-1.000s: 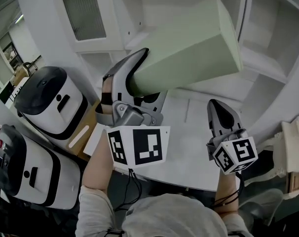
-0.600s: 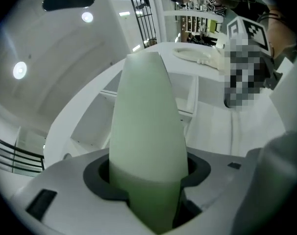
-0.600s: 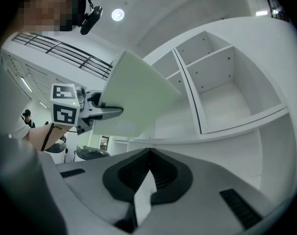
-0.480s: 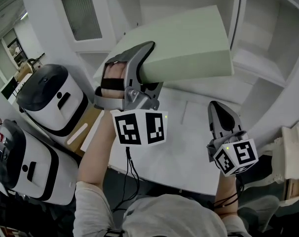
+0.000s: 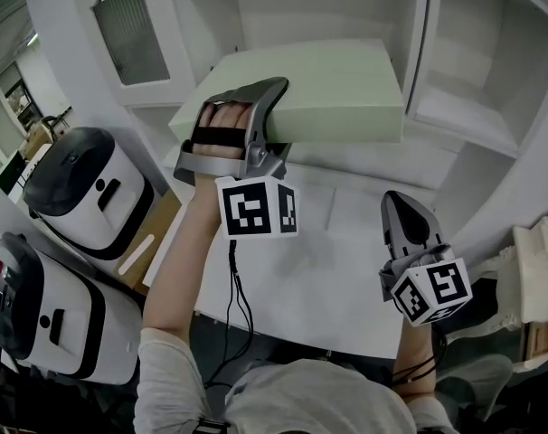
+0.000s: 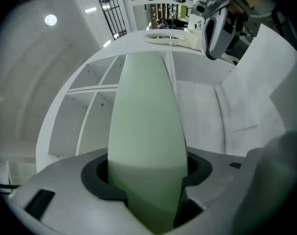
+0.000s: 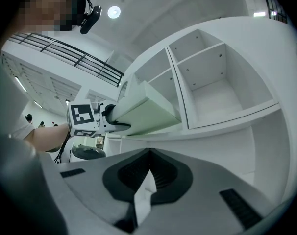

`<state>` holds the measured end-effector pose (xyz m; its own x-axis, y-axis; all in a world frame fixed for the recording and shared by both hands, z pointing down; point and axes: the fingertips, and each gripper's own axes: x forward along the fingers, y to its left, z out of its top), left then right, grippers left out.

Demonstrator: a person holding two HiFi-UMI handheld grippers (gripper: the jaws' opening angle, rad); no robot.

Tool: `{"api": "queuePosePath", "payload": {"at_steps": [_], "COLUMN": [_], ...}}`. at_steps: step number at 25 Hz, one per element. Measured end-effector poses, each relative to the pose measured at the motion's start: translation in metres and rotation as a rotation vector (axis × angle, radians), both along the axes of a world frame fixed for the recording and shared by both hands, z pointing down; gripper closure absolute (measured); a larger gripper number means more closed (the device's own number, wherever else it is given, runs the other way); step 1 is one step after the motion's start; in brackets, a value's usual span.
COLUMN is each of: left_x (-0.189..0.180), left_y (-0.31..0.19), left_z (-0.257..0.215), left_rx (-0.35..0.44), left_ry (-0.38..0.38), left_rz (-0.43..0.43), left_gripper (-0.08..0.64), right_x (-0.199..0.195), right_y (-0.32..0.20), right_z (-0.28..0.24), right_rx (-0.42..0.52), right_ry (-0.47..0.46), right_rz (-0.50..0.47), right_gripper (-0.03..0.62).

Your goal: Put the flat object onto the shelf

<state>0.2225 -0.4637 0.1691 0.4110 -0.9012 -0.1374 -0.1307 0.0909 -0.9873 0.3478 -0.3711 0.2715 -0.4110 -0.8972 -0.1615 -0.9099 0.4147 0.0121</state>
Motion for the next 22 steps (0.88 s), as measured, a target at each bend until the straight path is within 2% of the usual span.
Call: {"api": "queuePosePath", "payload": {"at_steps": [8, 22], "left_x": [0.011, 0.026], "left_y": [-0.039, -0.081], "left_z": [0.022, 0.026], "left_rx": [-0.056, -0.134], "left_ry": [-0.124, -0.132], "left_rz": [-0.021, -0.016], "left_gripper": [0.265, 0.259], "right_x": [0.003, 0.014], "right_y": [-0.01, -0.014], "right_z": [0.006, 0.011], "right_rx": [-0.023, -0.045], "right_ry": [0.003, -0.002], "right_rz": [0.024, 0.062], "right_gripper": [0.583, 0.583]}}
